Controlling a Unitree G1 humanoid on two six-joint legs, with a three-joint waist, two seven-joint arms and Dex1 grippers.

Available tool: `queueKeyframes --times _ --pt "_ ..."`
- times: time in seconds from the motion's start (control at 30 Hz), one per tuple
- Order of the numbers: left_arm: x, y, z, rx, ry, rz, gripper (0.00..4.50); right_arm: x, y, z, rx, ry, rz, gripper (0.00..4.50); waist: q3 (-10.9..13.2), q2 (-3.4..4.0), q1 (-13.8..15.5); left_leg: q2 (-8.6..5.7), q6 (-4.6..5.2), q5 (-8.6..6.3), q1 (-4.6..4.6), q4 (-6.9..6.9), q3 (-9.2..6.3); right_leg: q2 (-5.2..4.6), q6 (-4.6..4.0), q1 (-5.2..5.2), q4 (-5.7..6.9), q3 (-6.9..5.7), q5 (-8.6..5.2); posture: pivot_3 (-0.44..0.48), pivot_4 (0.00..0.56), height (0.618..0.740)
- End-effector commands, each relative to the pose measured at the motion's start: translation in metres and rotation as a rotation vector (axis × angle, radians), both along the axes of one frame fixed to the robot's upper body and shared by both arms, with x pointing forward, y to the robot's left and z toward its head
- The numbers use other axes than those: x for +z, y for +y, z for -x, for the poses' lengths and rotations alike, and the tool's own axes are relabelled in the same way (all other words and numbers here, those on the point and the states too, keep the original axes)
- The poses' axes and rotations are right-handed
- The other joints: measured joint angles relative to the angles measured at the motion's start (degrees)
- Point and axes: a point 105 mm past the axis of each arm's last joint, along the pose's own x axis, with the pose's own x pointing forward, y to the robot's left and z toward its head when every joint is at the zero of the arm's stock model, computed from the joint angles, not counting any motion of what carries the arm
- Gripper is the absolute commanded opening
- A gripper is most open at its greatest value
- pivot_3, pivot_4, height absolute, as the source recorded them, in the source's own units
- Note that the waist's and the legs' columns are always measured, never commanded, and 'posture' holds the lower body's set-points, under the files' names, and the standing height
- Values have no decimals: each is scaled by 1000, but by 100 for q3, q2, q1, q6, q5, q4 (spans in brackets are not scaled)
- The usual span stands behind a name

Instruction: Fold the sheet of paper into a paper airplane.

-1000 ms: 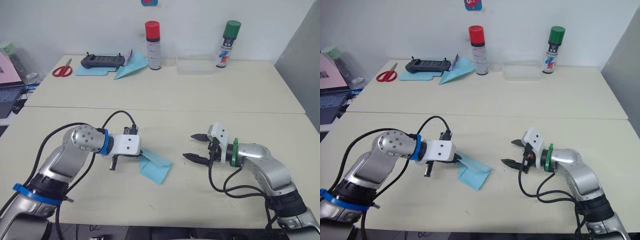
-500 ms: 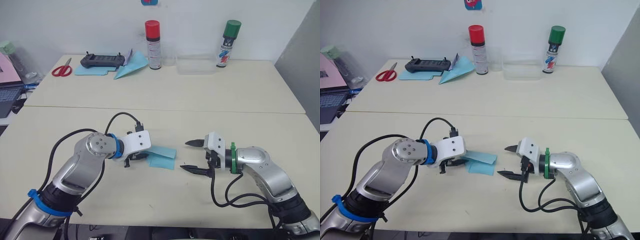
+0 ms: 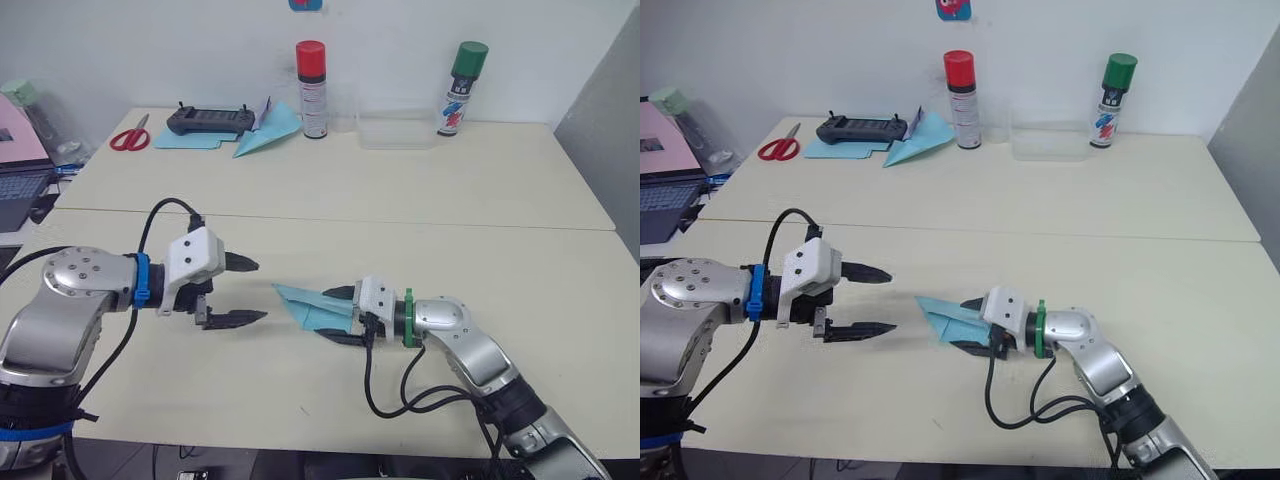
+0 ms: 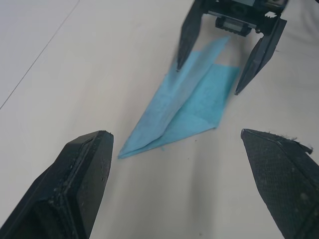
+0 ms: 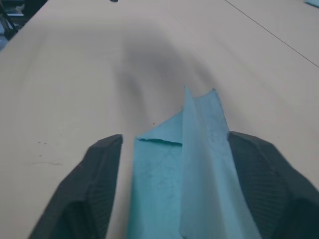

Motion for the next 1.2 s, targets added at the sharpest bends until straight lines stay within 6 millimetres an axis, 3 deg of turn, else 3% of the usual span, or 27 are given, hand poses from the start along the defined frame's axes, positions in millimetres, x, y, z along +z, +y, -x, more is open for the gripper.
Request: queueKeyframes --times 0.03,0.2,0.23,0.4,0.6,0.7,0.8,0.9,1.07,1.2 --pt "7 2 2 15 -28 23 4500 7 -1 -2 19 -73 -1 2095 0 0 -5 0 0 0 1 0 2 0 0 0 0 1 0 0 150 740" --pt "1 4 5 35 -28 11 4500 7 -8 2 52 -91 7 156 0 0 -17 4 0 0 1 -3 0 3 -1 -2 2 0 0 0 150 740" --pt "2 4 4 41 -33 15 4500 7 -10 4 64 -92 7 30 0 0 -19 4 0 0 1 -3 0 3 -1 -2 2 0 0 0 150 740" --pt "1 -4 7 21 -27 37 4500 13 -31 30 180 -57 -11 30 0 0 22 1 0 0 0 -1 -1 0 0 3 -1 0 0 0 150 740" --pt "-2 -12 0 20 -47 57 4500 5 -47 33 172 -50 50 30 0 0 0 3 0 0 11 -1 1 3 -1 6 5 2 0 0 150 740" --pt "-4 -20 -6 13 -73 79 4500 10 -44 35 179 -26 31 586 0 0 0 4 0 0 11 2 1 4 -2 8 6 2 1 0 150 740" --pt "-9 -27 -8 -13 -75 83 4500 15 -46 39 169 -23 37 1654 0 0 4 3 0 0 6 3 1 3 -2 7 3 2 1 0 150 740" --pt "-10 -34 -12 -34 -86 103 3900 30 -53 47 166 34 21 2773 0 0 14 2 0 0 4 2 -1 3 -2 6 2 1 1 0 150 740" --pt "-16 -46 -12 -68 -59 157 2285 56 -67 46 114 79 -25 2787 0 0 38 1 0 0 6 5 -3 2 -1 10 3 0 2 0 150 740" --pt "-27 -58 -1 -126 -5 169 1004 60 -73 44 84 59 -8 2787 0 -1 34 1 0 0 8 6 -1 2 -1 11 3 1 2 0 150 740"
